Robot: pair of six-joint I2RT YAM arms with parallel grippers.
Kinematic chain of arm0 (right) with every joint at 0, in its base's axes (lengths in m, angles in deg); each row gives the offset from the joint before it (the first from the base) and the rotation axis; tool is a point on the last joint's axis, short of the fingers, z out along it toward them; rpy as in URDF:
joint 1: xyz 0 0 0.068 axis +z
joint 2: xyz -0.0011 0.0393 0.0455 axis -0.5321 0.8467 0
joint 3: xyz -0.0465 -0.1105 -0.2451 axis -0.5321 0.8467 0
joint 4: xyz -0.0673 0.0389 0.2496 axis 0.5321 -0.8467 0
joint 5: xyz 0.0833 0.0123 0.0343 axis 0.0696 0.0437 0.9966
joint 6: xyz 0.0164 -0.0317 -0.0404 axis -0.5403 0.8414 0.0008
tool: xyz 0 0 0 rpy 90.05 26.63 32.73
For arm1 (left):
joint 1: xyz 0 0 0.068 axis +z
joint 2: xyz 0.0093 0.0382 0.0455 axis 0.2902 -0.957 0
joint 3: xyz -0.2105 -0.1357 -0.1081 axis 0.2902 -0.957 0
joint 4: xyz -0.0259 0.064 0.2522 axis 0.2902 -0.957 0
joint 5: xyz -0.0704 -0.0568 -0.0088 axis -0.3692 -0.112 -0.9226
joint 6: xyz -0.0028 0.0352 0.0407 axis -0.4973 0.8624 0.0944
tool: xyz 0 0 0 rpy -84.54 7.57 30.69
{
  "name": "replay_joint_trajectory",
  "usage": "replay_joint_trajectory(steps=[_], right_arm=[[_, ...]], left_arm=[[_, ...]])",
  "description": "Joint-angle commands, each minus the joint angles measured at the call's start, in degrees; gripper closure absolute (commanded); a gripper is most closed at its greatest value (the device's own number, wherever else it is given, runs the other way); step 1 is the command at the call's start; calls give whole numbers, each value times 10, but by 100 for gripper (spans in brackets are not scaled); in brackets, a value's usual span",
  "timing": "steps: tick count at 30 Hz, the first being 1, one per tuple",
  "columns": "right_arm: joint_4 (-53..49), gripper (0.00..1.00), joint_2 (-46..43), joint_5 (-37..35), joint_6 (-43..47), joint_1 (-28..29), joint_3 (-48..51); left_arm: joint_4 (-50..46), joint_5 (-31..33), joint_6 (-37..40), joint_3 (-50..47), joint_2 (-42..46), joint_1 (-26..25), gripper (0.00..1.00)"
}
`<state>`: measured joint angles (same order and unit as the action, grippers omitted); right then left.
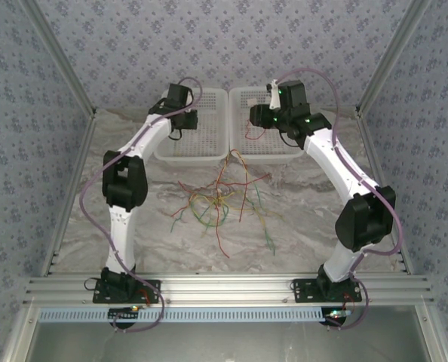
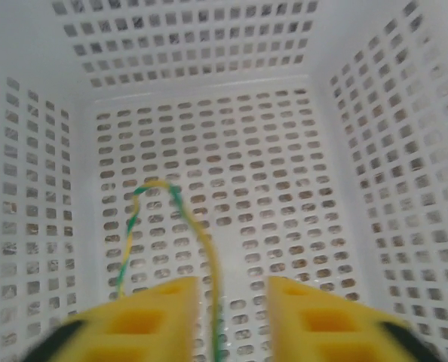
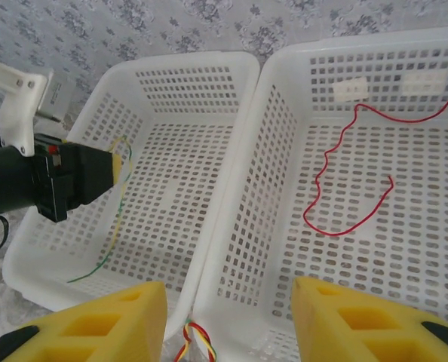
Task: Untangle the cables
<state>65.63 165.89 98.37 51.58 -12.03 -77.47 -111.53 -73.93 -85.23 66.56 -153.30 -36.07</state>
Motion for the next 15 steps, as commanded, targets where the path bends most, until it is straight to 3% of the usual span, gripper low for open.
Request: replay_joint_trajectory(steps=[1,5,9,11,15], right_arm=[[33,51,0,43,-8,-2,8],[120,49,31,173,4,-24,27],[220,46,84,318,-12,-63,25],[242,38,99,332,27,-65,24],[201,24,131,308,189,-38,-5]], left_arm=[[-6,-104,-31,45,36,5,100],[211,-197,-24,-175,169,19,100],[235,-402,-32,-203,190,71,100],[236,-493,-19,-219,204,91,100],[217,-557,35,-261,258,103,100]])
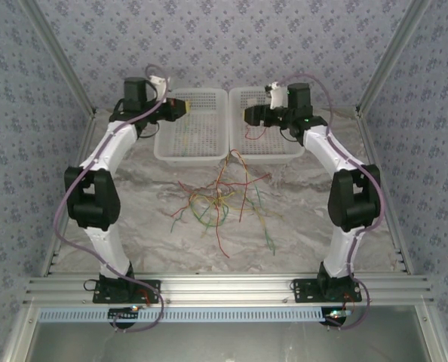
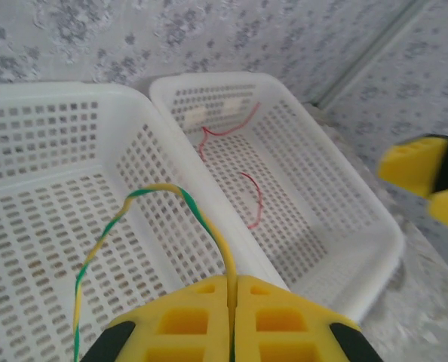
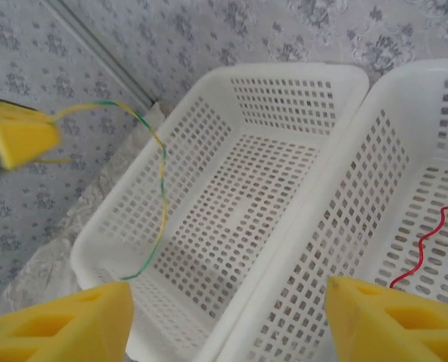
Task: Untangle the cables
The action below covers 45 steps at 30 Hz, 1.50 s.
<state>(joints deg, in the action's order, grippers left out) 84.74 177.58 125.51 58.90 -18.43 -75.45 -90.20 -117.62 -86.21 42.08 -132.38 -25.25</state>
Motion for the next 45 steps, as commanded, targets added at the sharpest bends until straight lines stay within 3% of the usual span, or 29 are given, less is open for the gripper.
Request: replay_joint_trajectory(steps=[1,3,7,12,15,20,23,25,30,34,38,43,44,45], right_arm=[[3,20,29,40,144,34,-40],[-12,18,58,52,189,47,-78],[-50,15,125,63,255,74,-173],[-38,14,168,99,282,93,-234],[-23,17,173,132,289,101,-241],[-41,33,167,182,313,110,-252],[-65,22,151,192,344,121,-244],[-78,19,137,191,367,124,-230],[0,16,78,182,368,122,-140],[-13,26,77,213,373,127,-158],[-31,48,75,195,392,144,-180],[-22,49,73,167,403,152,-182],[-27,57,73,169,407,151,-184],[-35,71,75,175,408,150,-189]], left_arm=[[-5,-139,66,-24,61,-5,100],[-28,-187,91,-23,71,-5,100],[-176,-249,198,27,68,-15,100],[-274,-306,287,42,70,-19,100],[-278,-307,292,40,67,-19,100],[-305,-308,305,56,53,-20,100],[-313,-302,312,64,48,-19,100],[-316,-300,314,66,46,-19,100],[-333,-295,331,68,45,-19,100],[-340,-297,334,71,41,-22,100],[-344,-284,340,72,37,-23,100],[-355,-286,350,75,33,-23,100],[-355,-285,350,77,32,-23,100],[-355,-285,350,77,32,-23,100]])
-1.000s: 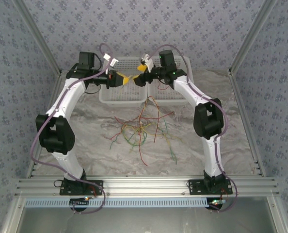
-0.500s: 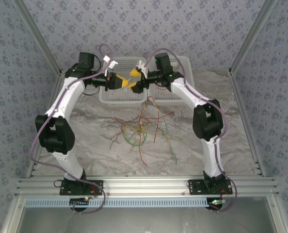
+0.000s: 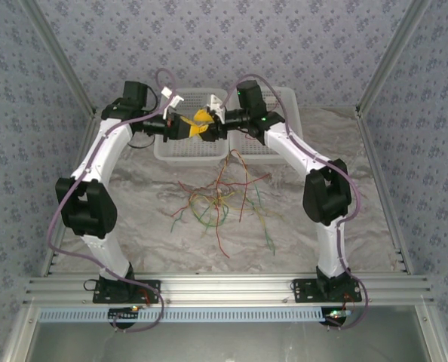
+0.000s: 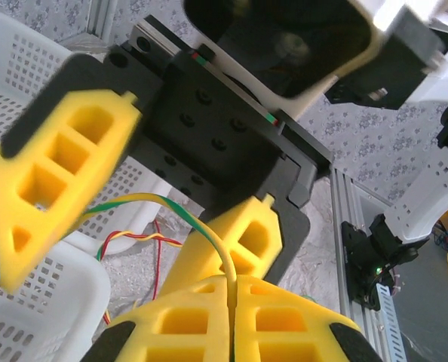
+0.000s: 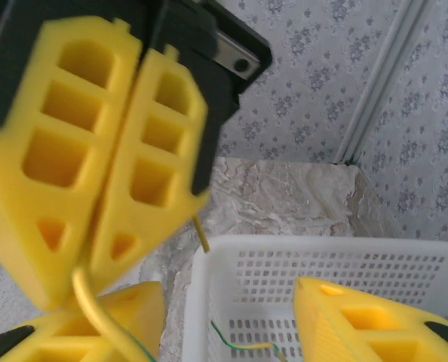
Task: Untangle the cables
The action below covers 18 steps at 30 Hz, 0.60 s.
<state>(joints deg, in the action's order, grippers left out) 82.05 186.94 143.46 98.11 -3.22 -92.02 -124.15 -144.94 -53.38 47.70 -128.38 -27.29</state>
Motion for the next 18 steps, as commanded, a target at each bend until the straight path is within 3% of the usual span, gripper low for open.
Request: replay_joint_trajectory(steps=[1,2,5,7,9,14,16,18], right_arm=[[-17,87,-16,2,17,-5,-30],[-24,100,-16,4,22,-6,-32],[-17,100,-17,4,1,-10,-31],[-10,100,-10,-5,-30,-17,-40],[-7,100,4,-29,-60,-23,-59],[54,100,38,-95,-184,-52,-90],[49,100,60,-94,-209,-61,-122],[7,100,83,-122,-194,-54,-164]], left_arm=[[-15,-11,23,19,-7,-2,100],[-13,-8,23,18,-7,-2,100],[-8,-1,24,18,-4,0,72],[11,11,13,12,1,4,35],[41,34,0,-3,12,7,30],[225,253,-61,-124,82,13,25],[275,297,-83,-160,101,25,24],[323,294,-107,-195,119,41,24]])
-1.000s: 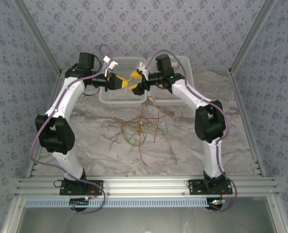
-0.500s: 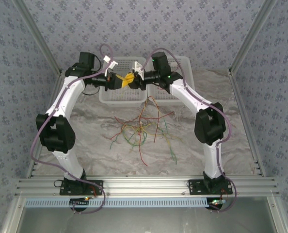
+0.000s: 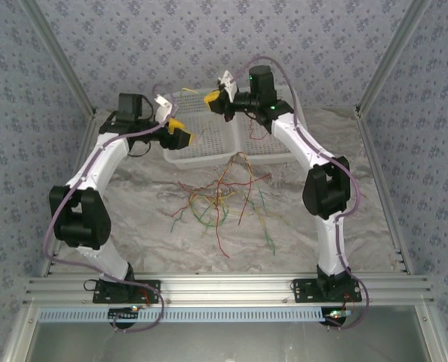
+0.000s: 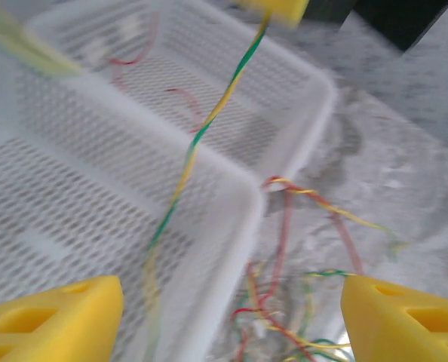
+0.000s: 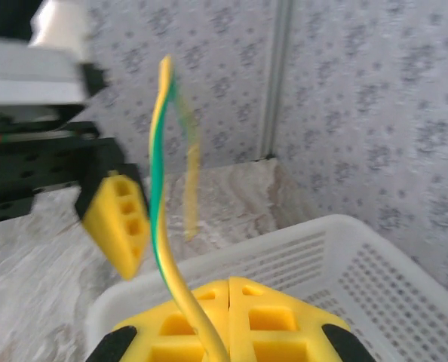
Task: Untangle the cables
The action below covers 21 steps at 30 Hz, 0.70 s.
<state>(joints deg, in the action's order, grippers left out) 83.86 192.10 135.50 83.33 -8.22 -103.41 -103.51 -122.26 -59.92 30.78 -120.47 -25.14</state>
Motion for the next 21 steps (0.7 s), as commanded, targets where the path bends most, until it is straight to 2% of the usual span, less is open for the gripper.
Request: replay_joint_trajectory(steps=[1,6,11,12,13,15,16,17,20,21], right_arm=[[-32,100,48,-55,-38,1,-78],[-43,100,120,-91,-73,-1,-151],[-115,100,218,-185,-71,11,-257],[-124,96,237,-192,-70,13,-273],[-132,87,252,-192,-69,15,-285],[-132,50,279,-219,-81,19,-295],[-133,38,287,-240,-91,20,-300],[-137,31,290,-251,-95,21,-303],[-161,22,275,-274,-102,23,-314],[-170,16,265,-282,-102,23,-316]], left_arm=[[140,61,-53,-44,50,26,24],[200,73,-72,-108,103,28,24],[260,137,-106,-180,157,27,24],[277,148,-115,-193,165,25,25],[287,164,-124,-204,173,21,24],[277,191,-131,-205,176,6,24],[263,218,-135,-201,175,-8,24],[250,247,-137,-197,173,-24,24],[225,315,-147,-200,175,-69,24],[225,328,-151,-207,177,-84,24]])
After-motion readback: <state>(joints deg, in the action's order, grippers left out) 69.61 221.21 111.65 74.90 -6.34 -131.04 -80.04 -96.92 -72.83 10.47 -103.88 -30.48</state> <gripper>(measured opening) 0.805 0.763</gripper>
